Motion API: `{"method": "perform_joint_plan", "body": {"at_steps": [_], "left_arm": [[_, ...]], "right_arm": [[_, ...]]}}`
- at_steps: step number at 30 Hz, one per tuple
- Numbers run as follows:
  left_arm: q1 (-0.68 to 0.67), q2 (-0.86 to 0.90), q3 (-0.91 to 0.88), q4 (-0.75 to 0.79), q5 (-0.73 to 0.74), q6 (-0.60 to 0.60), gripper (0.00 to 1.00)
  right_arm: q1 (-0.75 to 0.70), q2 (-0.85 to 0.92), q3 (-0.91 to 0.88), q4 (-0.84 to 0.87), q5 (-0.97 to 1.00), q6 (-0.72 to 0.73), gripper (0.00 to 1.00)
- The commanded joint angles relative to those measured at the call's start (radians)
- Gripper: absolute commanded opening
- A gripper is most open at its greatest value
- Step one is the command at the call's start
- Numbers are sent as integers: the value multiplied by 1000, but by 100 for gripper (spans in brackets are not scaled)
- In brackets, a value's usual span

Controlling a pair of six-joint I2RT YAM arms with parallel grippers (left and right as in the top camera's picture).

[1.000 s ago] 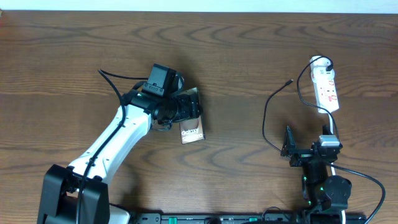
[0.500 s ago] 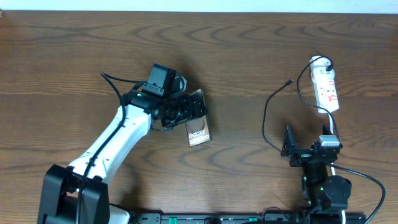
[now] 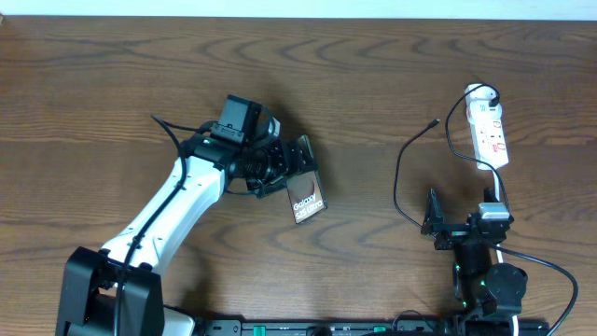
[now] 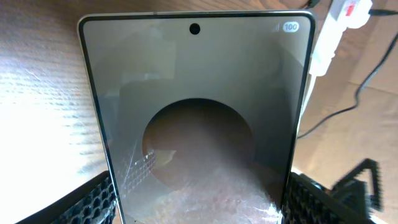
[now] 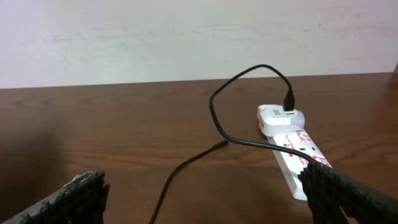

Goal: Plug charger to phone and switch on socket
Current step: 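Lift the phone with the left gripper and tilt it upright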

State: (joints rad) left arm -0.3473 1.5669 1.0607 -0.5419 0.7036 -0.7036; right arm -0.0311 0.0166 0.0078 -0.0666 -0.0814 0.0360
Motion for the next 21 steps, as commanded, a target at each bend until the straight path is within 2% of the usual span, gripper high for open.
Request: {"method": "perform_joint_plan", "body": {"at_steps": [1, 21], "left_arm": [[34, -34, 4, 5, 109, -49, 59], [98, -34, 4, 35, 328, -110, 59]], "right_arm": [[6, -9, -2, -4, 4, -15, 99], [6, -9, -2, -4, 4, -15, 99]]}}
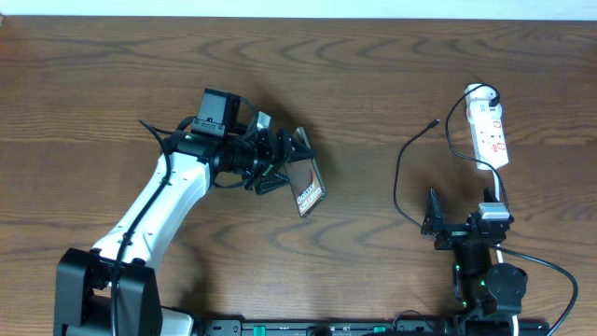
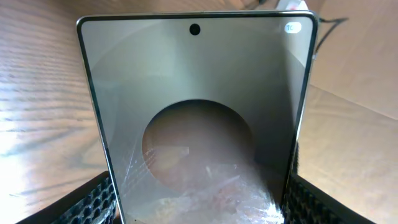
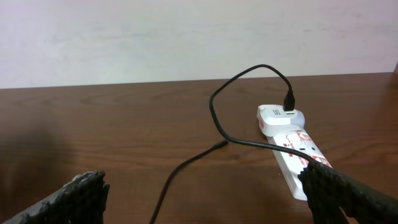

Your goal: Plug charger to phone and switch on socket

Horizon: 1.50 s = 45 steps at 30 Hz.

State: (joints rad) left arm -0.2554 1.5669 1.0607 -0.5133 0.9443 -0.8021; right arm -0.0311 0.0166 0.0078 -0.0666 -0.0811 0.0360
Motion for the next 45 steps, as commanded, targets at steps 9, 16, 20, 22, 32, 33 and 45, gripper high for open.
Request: {"method": "perform_joint_plan", "body": {"at_steps": [9, 16, 20, 22, 32, 33, 45], "left_arm": [[6, -34, 4, 6, 148, -12, 59], [6, -34, 4, 6, 148, -13, 59], [6, -34, 4, 6, 148, -21, 59], [6, -34, 4, 6, 149, -27, 59], [6, -34, 4, 6, 148, -31, 59], [6, -34, 4, 6, 148, -31, 59], [6, -34, 4, 6, 148, -31, 60]], "right_arm": [[6, -9, -2, -4, 4, -15, 99], [6, -9, -2, -4, 4, -15, 99], [6, -9, -3, -4, 4, -15, 99], [6, -9, -2, -4, 4, -15, 99], [6, -9, -2, -4, 4, -15, 99], [6, -9, -2, -4, 4, -15, 99], [6, -9, -2, -4, 4, -15, 99]]}}
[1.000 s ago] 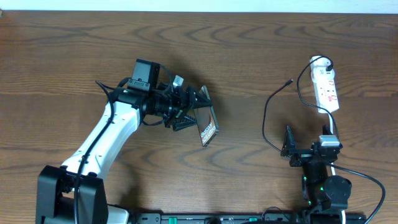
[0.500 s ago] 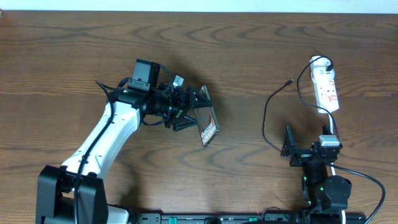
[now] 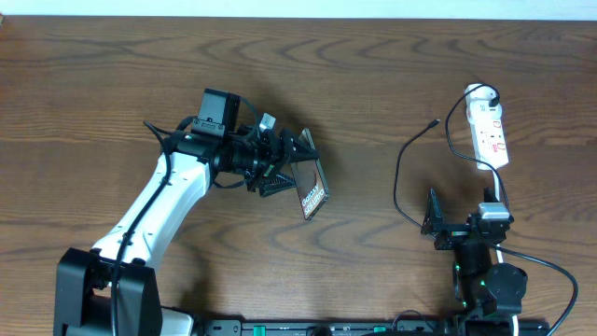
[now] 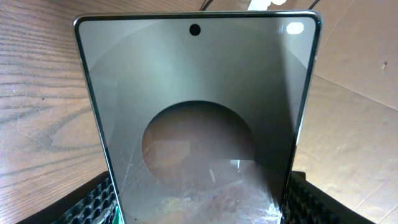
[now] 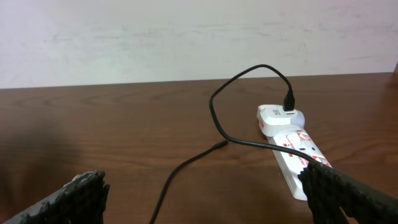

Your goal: Plug charger to phone and switch on socket

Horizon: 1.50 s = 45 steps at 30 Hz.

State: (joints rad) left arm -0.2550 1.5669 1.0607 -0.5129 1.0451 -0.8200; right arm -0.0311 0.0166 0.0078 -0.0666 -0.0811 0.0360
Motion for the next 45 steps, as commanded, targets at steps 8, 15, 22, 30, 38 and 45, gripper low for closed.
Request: {"method": "perform_joint_plan", "body": {"at_steps": [8, 15, 22, 30, 38, 45], "left_arm": [[5, -34, 4, 6, 47, -13, 60], [5, -34, 4, 6, 47, -13, 60], [5, -34, 4, 6, 24, 0, 59], [5, -33, 4, 85, -10, 3, 59], [5, -33, 4, 178, -51, 7, 59], [5, -33, 4, 182, -94, 22, 59]], "right_arm": [[6, -9, -2, -4, 4, -15, 99], [6, -9, -2, -3, 4, -15, 99], [6, -9, -3, -4, 4, -15, 99], [6, -9, -2, -4, 4, -15, 99], [6, -9, -2, -4, 4, -15, 99], [6, -9, -2, -4, 4, -15, 99]]}}
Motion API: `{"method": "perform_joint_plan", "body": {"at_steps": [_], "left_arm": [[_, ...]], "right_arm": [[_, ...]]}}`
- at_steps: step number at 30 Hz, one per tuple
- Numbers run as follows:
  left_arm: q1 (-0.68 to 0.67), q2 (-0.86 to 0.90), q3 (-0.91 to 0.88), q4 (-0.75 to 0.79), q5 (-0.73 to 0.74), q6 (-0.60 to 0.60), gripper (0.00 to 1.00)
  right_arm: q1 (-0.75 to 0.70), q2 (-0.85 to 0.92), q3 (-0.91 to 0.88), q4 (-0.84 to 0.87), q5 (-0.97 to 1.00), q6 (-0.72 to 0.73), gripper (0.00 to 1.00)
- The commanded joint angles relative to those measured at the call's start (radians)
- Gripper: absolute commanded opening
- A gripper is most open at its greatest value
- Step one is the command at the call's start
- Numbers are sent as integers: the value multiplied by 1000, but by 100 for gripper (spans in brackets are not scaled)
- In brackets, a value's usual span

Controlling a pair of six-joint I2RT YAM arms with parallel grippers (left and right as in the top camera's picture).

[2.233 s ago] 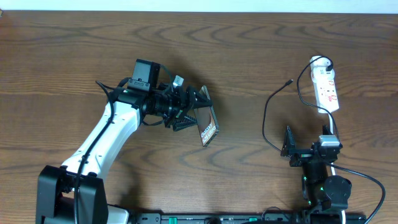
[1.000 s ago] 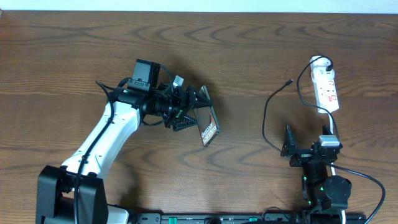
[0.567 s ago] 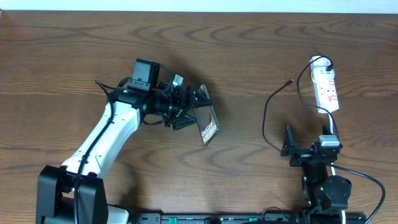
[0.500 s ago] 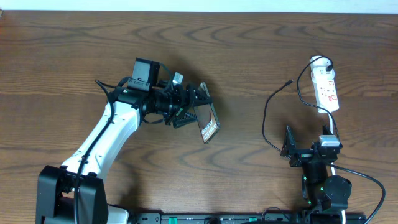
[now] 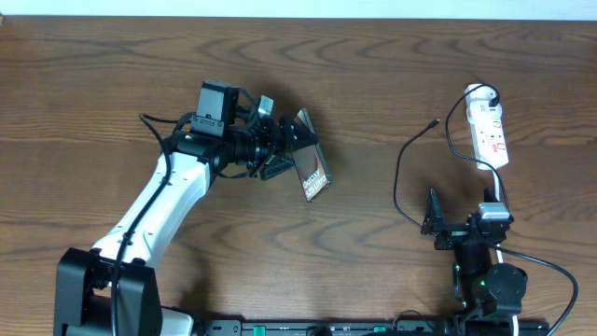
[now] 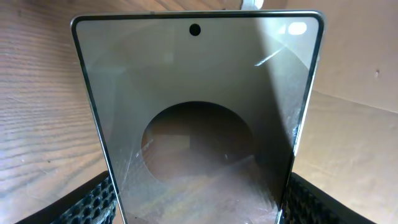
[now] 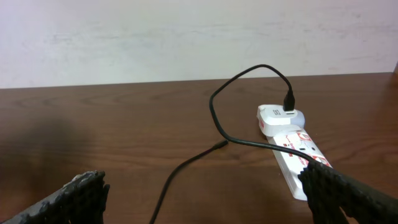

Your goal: Plug charger to phone and switch on socket

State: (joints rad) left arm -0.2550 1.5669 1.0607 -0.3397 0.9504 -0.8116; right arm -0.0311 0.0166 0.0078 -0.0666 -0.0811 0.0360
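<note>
My left gripper (image 5: pixel 295 154) is shut on the phone (image 5: pixel 313 175), holding it tilted on edge above the table's middle. In the left wrist view the phone's dark screen (image 6: pixel 199 112) fills the frame between the padded fingers (image 6: pixel 93 202). The white power strip (image 5: pixel 489 129) lies at the far right with a white charger adapter (image 5: pixel 478 93) plugged in. Its black cable (image 5: pixel 399 177) loops left, and the free plug tip (image 5: pixel 435 122) rests on the wood. My right gripper (image 5: pixel 464 227) stands open near the front edge, the cable (image 7: pixel 186 168) lying ahead of it.
A brown wooden table (image 5: pixel 112 75) carries everything. A pale wall (image 7: pixel 186 37) runs behind the far edge. The right arm's own black lead (image 5: pixel 550 266) curls at the front right. The strip (image 7: pixel 292 149) lies to the right in the right wrist view.
My left gripper has carried the phone a little farther from the front edge, its top end now pointing more toward the right. The right arm, cable and strip have not moved.
The phone was held in my left gripper over the table's middle at every moment. The wrist first sat nearer the front, then farther left with the phone turned up on edge. It now sits higher in the overhead view. The right gripper stayed open and still.
</note>
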Motion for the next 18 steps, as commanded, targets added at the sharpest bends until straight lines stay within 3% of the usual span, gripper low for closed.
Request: {"method": "perform_joint_plan", "body": {"at_steps": [1, 13, 16, 18], "left_arm": [[5, -33, 4, 10, 1, 14, 60], [5, -33, 4, 9, 2, 13, 59], [5, -33, 4, 10, 1, 13, 60], [5, -33, 4, 10, 2, 13, 59]], "right_arm": [[6, -9, -2, -4, 4, -15, 99], [6, -9, -2, -1, -10, -1, 99], [6, -9, -2, 0, -32, 132, 99], [6, -9, -2, 0, -48, 303, 99]]}}
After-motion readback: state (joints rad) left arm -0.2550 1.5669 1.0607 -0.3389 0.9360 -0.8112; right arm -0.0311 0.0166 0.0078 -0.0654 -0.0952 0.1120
